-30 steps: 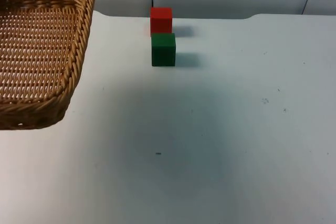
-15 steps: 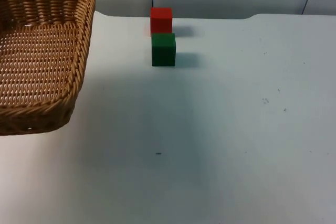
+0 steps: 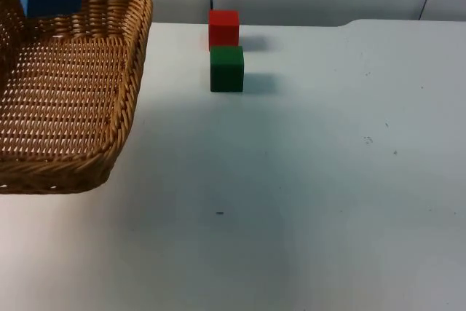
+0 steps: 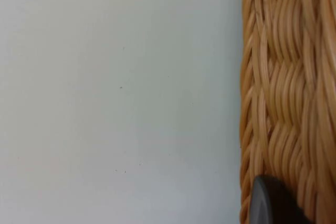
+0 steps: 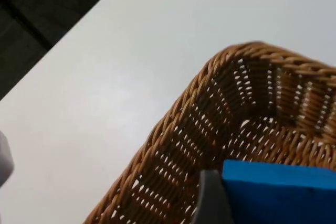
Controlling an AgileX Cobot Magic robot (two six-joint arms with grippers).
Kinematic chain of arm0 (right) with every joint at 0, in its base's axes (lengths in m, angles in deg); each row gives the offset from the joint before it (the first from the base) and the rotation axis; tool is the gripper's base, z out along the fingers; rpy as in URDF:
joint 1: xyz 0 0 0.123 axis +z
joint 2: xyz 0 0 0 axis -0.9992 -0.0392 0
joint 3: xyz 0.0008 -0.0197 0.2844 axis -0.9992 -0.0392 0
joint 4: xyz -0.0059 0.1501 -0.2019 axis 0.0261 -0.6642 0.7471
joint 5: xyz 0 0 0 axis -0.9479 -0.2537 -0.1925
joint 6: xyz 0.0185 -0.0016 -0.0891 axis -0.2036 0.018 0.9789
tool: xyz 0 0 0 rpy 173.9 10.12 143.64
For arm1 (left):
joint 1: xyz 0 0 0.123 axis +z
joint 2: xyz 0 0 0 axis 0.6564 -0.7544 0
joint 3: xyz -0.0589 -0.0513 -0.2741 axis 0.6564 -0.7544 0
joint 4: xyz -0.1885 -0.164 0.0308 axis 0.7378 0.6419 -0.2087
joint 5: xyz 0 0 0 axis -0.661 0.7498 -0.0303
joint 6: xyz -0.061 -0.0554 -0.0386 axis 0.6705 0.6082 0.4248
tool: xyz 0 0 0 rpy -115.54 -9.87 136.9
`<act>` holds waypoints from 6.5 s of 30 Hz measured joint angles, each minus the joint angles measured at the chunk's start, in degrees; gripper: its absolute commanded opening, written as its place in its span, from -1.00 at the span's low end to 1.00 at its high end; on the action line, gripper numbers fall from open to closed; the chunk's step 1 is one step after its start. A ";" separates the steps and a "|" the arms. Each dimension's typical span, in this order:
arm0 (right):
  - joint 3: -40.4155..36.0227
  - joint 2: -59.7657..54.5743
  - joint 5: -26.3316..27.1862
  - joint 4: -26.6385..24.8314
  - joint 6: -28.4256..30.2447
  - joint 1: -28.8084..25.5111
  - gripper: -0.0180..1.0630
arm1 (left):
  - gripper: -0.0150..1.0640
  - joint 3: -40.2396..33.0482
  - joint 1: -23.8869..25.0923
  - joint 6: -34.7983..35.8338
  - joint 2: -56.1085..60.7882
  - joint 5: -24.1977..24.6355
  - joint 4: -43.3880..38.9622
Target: Pick up the basket with the left hand and place the blue cube into the basket with the right hand.
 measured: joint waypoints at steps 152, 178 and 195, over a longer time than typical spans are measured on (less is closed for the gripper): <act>-86.93 94.44 19.04 0.90 18.62 0.09 0.93 | 0.44 4.85 -2.73 2.99 -1.33 -10.27 -7.06; -86.93 94.44 19.49 0.90 18.62 0.09 0.93 | 0.44 3.74 -7.07 25.29 59.25 -8.75 -21.78; -86.93 94.44 11.88 0.90 20.74 0.09 0.93 | 0.44 -6.63 -18.71 46.74 80.45 7.12 -48.81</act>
